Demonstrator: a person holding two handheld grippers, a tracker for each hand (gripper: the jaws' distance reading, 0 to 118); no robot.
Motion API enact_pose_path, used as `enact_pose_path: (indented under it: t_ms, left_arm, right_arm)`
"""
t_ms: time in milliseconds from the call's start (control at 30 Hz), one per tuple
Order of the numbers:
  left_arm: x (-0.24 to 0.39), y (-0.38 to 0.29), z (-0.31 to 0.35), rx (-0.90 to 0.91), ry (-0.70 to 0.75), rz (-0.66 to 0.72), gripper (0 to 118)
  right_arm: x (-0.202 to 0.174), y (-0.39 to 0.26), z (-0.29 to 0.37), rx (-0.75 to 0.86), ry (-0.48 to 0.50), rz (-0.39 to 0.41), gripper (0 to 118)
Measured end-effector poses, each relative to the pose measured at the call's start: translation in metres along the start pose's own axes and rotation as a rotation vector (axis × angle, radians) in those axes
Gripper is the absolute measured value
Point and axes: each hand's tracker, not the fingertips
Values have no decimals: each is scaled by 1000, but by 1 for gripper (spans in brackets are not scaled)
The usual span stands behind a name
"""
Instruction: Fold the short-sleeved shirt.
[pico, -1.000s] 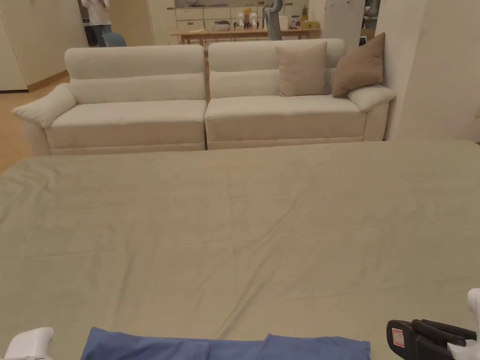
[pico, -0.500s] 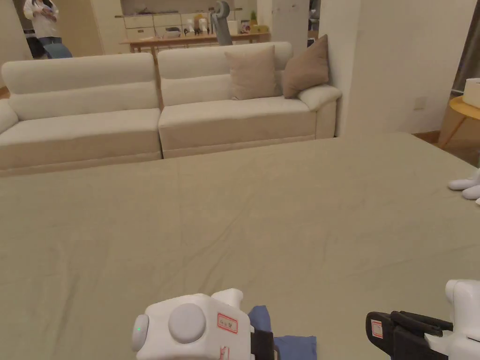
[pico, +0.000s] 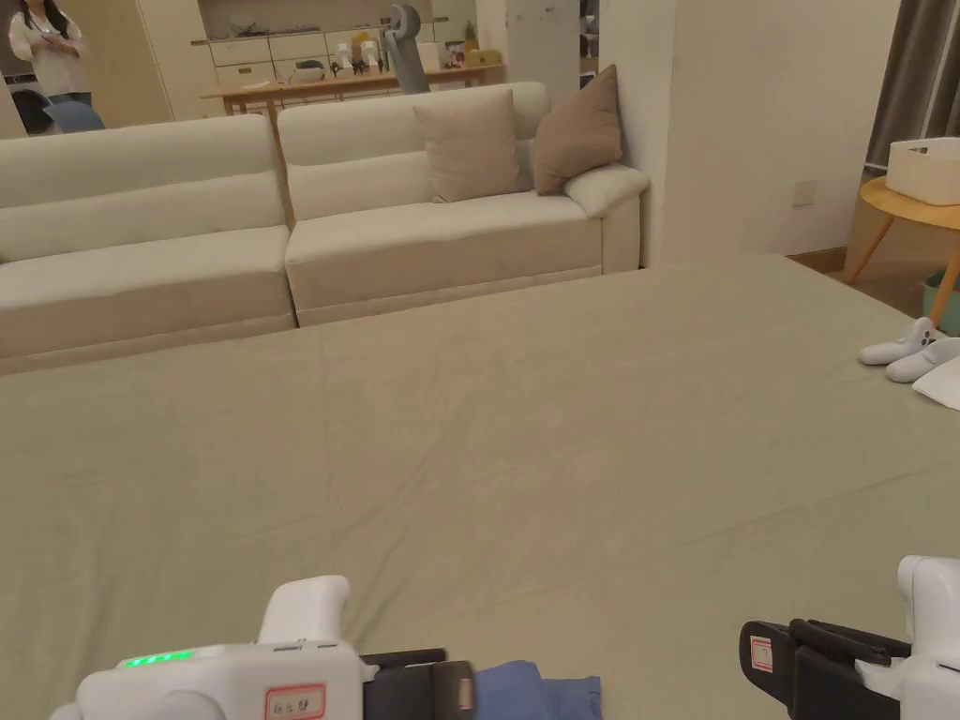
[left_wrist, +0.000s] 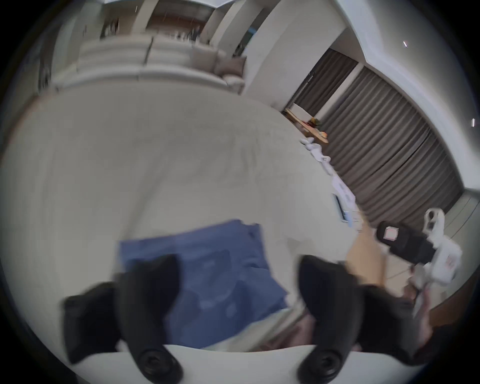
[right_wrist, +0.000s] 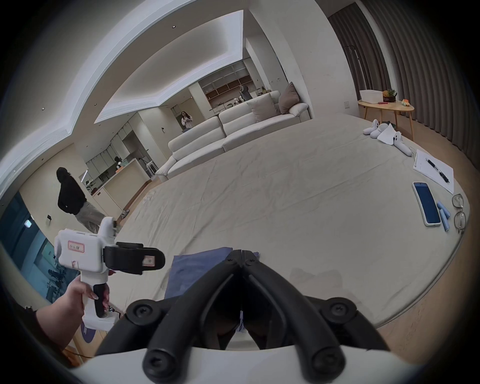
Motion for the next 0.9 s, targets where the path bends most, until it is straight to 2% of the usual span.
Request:
enact_pose_path:
  t_ms: [33,67,167,300,400,467,533,700,733,833,900]
  left_arm:
    - [0,-3,-3,-4,28,-21,27]
    - [1,-7,-10,-25,54,-33,5]
    - [7,-19,-41,-129,9,-60,5]
    - [34,-41,-103,-201,14,-219,5]
    - [52,-66,-146,-306,-10,-308,4]
    - [69,-73,-141,-222,15,-397,4]
    - [79,-70,-137,-240,-35,-376,4]
    - [78,-77,-110,-274,-468,-184,4]
    - [77,-78,-101,-261,-484,-166,4]
    - [63,-71,-47,-47,-342,-175,4]
    - [43,-58,2,136,-272,-116,4]
  right_arm:
    - [-1,-1,-1,0,1,2,0]
    - [-1,-2,-1,-1,2,5,0]
    - [-2,-5,-2,-12,4,7,0]
    - [0,-9,-2,-26,0,5,0]
    - [-1,-11,-3,-39,-38,46,0]
    - [-1,-13,-3,-47,-40,46,0]
    - [-1,-16,-3,-55,-34,39,0]
    - [-8,-22,-9,-82,-13,21,0]
    - [-11,-22,-9,-85,-6,21,0]
    - [-23,-17,-3,-69,25,49,0]
    - [-34,-8,3,-8,45,81,0]
